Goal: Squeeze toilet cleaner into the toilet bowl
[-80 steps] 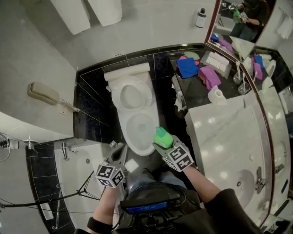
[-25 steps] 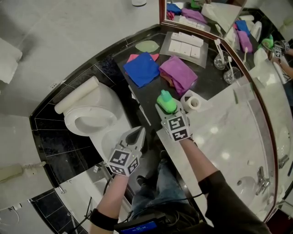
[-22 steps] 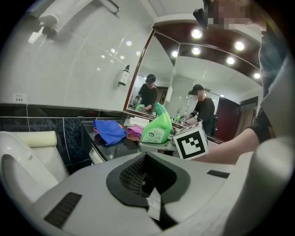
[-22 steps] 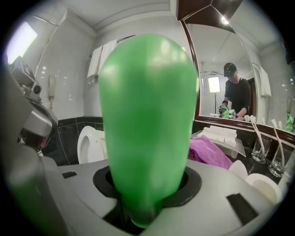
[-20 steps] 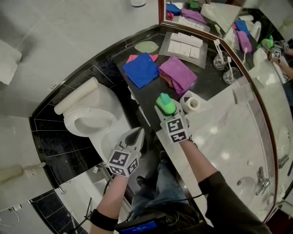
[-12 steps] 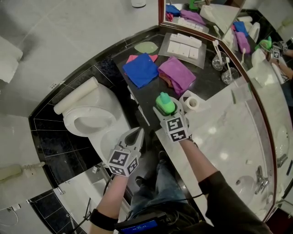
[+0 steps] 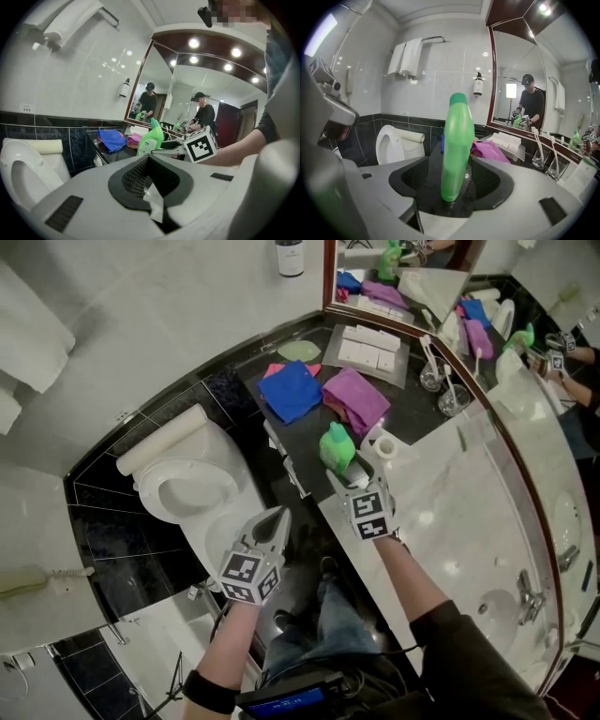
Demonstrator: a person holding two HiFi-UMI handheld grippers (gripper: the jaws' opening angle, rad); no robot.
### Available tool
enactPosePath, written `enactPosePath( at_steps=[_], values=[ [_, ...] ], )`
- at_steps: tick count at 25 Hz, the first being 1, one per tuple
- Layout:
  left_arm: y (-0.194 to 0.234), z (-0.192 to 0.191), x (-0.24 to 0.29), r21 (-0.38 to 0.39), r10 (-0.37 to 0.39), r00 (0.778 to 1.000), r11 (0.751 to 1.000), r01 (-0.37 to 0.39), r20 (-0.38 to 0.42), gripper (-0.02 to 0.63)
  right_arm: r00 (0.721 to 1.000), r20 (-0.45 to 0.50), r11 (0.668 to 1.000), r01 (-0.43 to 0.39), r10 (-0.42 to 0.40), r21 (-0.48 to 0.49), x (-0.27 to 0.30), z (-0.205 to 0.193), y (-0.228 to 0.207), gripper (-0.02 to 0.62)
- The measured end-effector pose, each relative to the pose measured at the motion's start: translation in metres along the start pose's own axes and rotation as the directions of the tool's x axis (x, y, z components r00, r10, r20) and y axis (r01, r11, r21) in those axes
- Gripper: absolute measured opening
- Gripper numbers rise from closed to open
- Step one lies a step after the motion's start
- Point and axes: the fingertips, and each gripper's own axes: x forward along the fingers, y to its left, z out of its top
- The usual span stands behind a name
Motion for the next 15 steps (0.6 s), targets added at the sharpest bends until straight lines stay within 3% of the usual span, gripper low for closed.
enactPosePath(
  at_steps=[4, 8, 15],
  values=[
    [-0.008, -0.002, -0.043, 0.014, -0.001, 1.000, 1.000, 0.001, 0.014, 0.000, 1.000, -0.005, 1.000, 0.022, -0.022, 0.001, -0.045, 0.001, 0.019, 0.303],
    [-0.016, -0.007, -0.099, 0.028, -0.002, 1.000, 1.000, 0.001, 0.025, 0.000, 1.000, 0.016, 1.000, -0.004, 0.004, -0.006, -0.089, 0.012, 0.060, 0.222],
    [-0.021, -0.033, -0.222, 0.030, 0.073, 0.996, 0.997, -0.075, 0.060, 0.000, 0.994, 0.056, 0.995, -0.096, 0.095, 0.013, -0.165, 0.013, 0.156, 0.042]
  ],
)
